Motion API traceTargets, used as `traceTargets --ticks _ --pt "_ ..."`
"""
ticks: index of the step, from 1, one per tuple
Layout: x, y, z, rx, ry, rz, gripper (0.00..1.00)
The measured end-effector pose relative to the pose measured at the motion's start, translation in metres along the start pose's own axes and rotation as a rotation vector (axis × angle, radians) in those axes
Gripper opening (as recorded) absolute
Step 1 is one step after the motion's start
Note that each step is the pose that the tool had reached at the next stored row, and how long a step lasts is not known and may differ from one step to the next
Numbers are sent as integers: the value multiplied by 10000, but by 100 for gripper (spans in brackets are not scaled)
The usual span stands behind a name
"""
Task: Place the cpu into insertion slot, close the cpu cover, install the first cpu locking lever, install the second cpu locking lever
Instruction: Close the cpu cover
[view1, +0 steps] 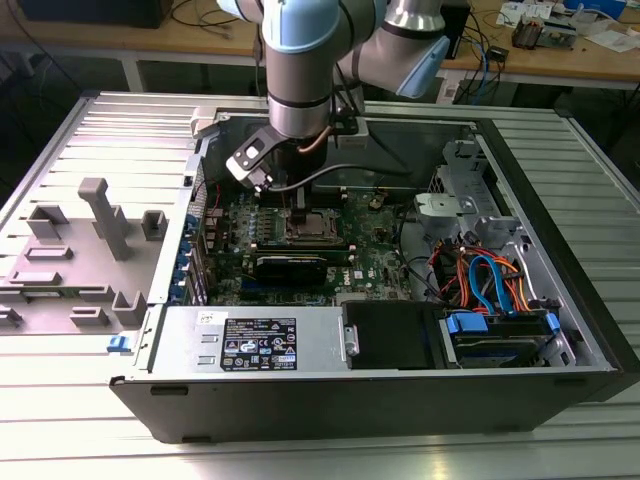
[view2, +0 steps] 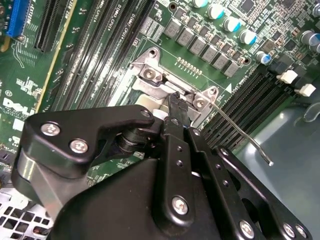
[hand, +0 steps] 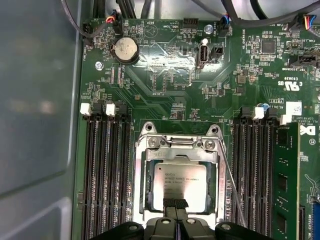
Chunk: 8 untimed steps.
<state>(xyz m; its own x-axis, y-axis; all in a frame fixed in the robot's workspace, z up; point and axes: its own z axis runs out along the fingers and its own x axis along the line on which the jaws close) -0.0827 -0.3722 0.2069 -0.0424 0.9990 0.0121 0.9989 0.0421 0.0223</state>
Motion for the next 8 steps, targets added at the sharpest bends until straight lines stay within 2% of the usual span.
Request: traceTargets --ticks 3,8 --pt "1 -2 -1 -1 2 1 11" --pt "1 -1 -76 -8 -2 0 11"
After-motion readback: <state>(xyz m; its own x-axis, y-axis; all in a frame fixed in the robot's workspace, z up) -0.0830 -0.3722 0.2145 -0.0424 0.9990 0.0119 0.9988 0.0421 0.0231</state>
